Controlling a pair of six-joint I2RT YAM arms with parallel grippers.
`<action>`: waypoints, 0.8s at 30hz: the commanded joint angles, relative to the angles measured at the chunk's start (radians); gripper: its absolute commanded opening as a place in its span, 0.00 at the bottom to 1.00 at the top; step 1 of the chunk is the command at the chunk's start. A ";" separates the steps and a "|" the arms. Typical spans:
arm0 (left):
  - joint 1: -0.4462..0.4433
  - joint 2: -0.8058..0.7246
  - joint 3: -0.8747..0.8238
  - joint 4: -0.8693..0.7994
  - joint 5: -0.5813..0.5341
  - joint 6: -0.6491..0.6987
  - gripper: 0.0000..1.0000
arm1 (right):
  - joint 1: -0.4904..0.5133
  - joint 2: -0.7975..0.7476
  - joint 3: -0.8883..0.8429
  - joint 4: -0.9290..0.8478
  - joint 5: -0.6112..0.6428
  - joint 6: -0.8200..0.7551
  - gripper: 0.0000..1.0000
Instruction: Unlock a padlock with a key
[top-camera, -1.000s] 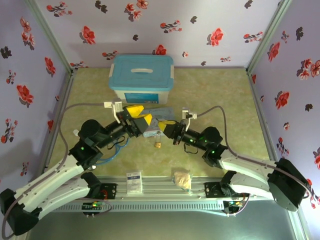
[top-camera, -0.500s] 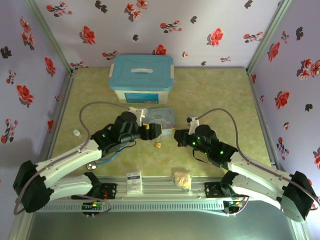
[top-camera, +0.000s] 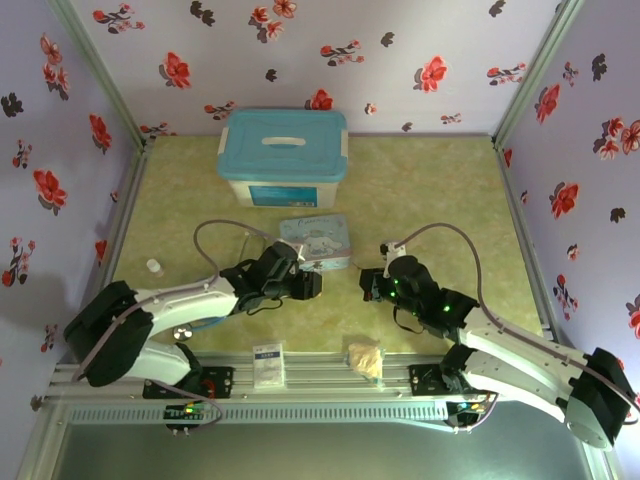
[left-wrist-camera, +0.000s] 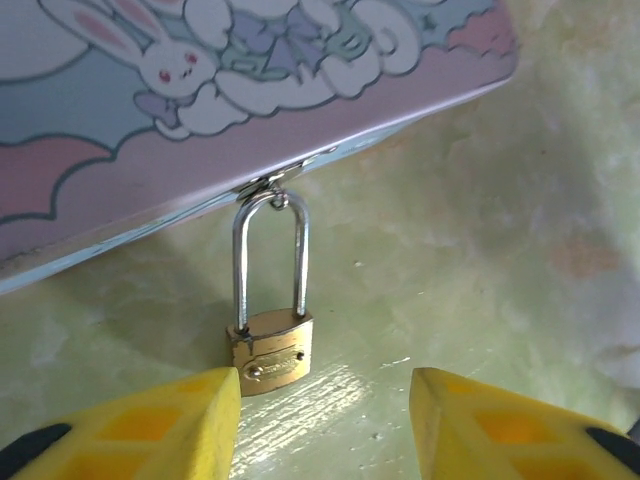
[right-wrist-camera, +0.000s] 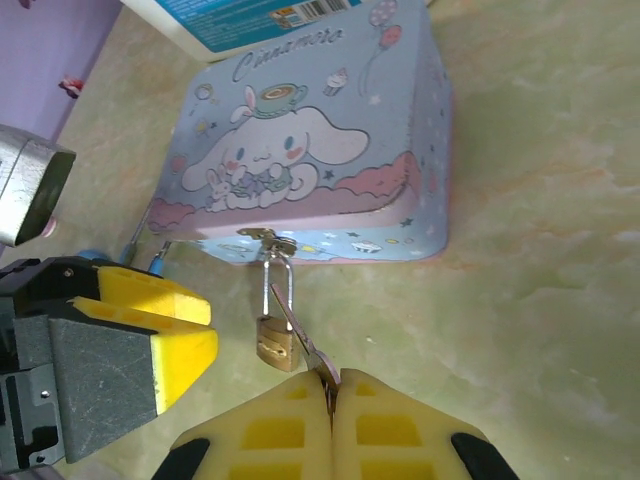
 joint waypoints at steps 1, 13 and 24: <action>-0.004 0.046 0.011 0.053 -0.028 0.016 0.48 | -0.003 0.015 -0.019 0.008 0.035 0.026 0.00; -0.012 0.184 -0.010 0.166 -0.076 0.034 0.47 | -0.003 0.046 -0.039 0.042 0.058 0.059 0.00; -0.032 0.265 -0.001 0.224 -0.041 0.013 0.35 | -0.004 0.042 -0.062 0.061 0.079 0.092 0.00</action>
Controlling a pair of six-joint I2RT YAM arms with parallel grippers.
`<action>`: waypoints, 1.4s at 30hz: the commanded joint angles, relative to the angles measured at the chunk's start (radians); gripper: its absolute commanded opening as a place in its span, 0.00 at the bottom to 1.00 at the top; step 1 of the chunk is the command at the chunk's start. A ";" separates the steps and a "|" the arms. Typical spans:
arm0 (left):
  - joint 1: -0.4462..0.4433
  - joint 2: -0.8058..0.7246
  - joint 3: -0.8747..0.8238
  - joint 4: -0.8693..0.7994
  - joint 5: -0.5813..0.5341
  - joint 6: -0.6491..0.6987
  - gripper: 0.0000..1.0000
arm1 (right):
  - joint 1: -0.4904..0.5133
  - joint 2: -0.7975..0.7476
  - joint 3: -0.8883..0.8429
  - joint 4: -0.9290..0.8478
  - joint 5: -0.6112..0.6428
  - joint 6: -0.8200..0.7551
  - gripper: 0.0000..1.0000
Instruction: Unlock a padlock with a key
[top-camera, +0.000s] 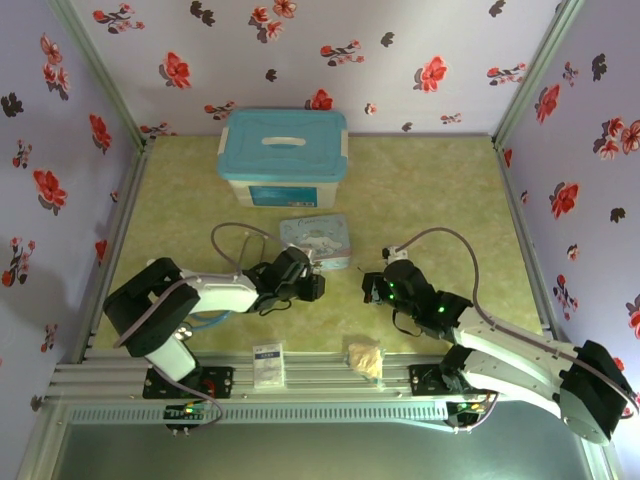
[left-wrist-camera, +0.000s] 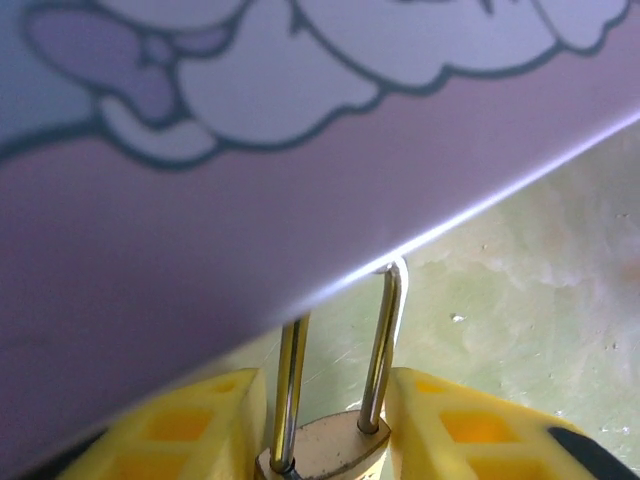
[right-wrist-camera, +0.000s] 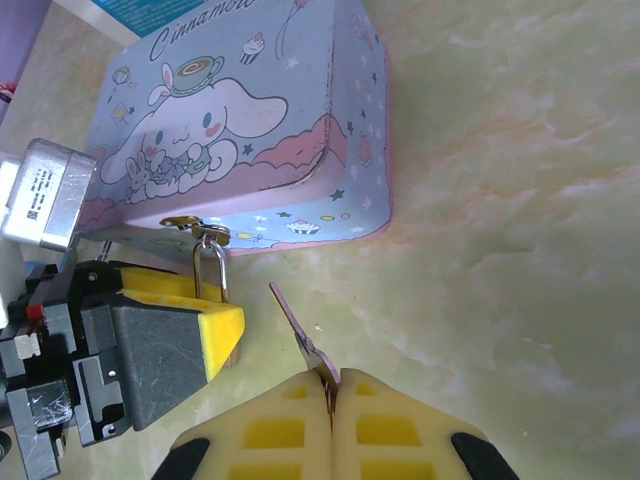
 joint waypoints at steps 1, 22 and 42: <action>-0.023 0.036 -0.005 0.037 0.014 -0.023 0.34 | -0.003 -0.002 -0.018 0.039 0.026 0.032 0.00; -0.050 0.031 0.003 0.080 0.010 -0.139 0.20 | -0.004 0.044 -0.126 0.198 -0.189 0.116 0.00; -0.058 -0.062 -0.135 0.351 -0.092 -0.399 0.00 | -0.041 0.282 -0.134 0.408 -0.411 0.246 0.00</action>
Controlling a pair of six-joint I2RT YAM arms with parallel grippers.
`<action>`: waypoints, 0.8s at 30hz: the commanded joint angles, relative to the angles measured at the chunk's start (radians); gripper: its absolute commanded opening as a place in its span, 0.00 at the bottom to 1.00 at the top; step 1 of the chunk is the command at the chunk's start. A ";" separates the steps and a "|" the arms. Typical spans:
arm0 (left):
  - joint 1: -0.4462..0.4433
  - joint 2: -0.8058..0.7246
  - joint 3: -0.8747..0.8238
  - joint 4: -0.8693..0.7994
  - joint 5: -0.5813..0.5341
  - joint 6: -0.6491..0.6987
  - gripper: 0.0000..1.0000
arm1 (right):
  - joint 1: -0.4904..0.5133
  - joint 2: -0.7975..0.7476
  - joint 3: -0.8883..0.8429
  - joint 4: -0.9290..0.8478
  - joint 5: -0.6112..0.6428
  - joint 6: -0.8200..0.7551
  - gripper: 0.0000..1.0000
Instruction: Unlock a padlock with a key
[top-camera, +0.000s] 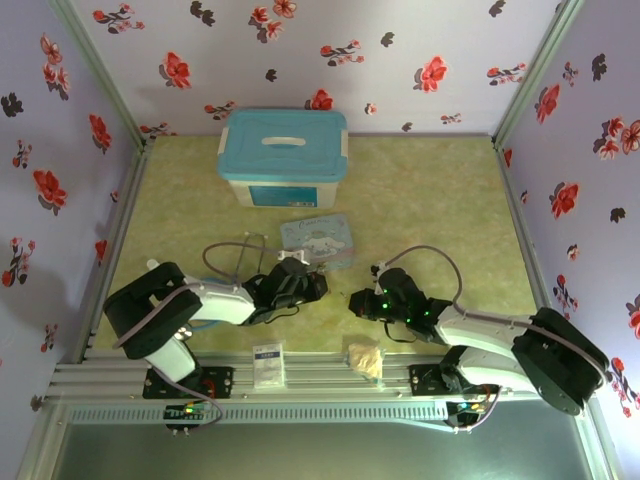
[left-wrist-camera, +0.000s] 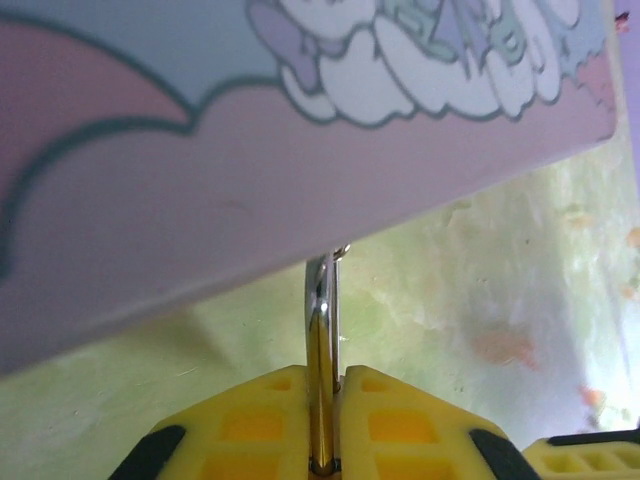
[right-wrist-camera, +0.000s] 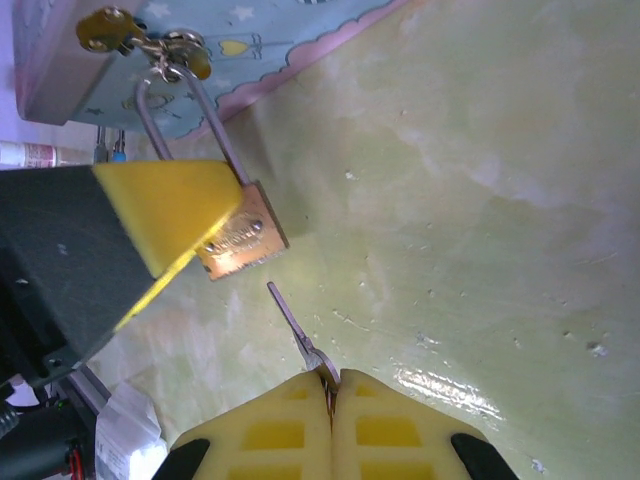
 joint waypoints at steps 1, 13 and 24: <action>-0.006 -0.048 -0.026 0.063 -0.065 -0.060 0.00 | -0.004 0.042 0.016 0.068 -0.051 0.042 0.00; -0.006 -0.022 -0.067 0.205 -0.092 -0.136 0.00 | 0.016 0.178 0.028 0.236 -0.077 0.106 0.00; -0.005 0.077 -0.122 0.421 -0.098 -0.219 0.00 | 0.019 0.250 0.035 0.310 -0.099 0.116 0.00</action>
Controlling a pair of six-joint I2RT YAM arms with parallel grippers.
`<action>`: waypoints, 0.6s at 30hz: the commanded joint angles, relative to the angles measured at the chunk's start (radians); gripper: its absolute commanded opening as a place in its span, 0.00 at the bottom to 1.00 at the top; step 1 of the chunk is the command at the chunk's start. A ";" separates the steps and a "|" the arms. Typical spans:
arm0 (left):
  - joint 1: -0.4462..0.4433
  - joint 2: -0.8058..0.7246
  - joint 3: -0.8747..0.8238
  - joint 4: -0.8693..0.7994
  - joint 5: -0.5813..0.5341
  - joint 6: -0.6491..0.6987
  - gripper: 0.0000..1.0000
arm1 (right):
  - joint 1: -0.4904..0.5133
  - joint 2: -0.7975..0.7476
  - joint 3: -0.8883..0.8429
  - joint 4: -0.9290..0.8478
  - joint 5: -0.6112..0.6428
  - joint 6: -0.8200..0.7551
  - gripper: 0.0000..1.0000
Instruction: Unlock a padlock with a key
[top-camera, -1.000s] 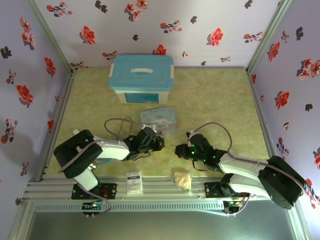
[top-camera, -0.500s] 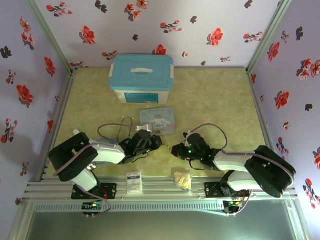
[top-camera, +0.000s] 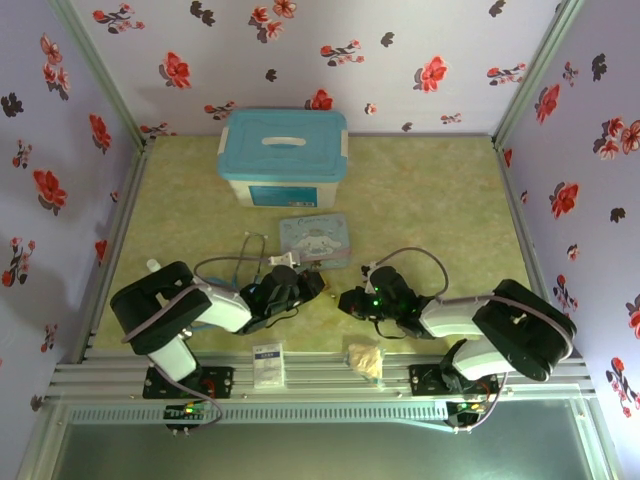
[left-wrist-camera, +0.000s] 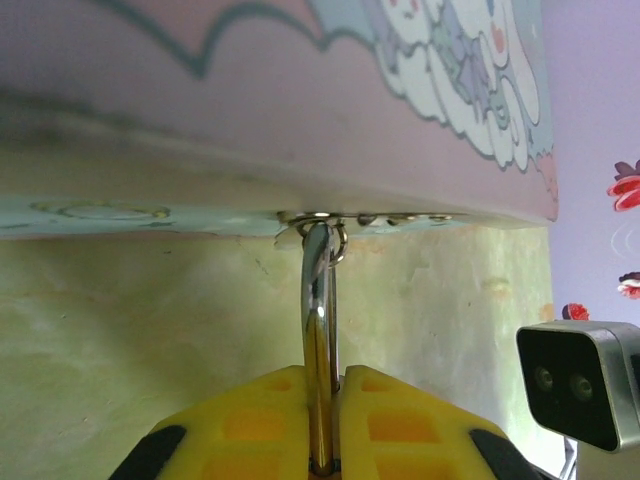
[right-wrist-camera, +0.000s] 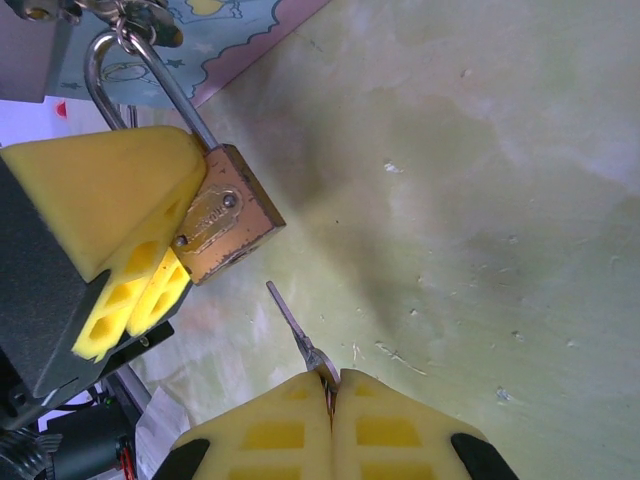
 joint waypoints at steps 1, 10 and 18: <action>-0.004 0.030 -0.018 0.134 -0.039 -0.048 0.00 | 0.007 0.018 0.020 0.062 -0.020 0.021 0.00; -0.002 0.044 -0.037 0.165 -0.043 -0.065 0.00 | 0.006 0.039 0.001 0.144 -0.011 0.035 0.00; -0.004 0.020 -0.057 0.209 -0.036 -0.089 0.00 | -0.018 0.062 0.011 0.201 -0.023 0.038 0.00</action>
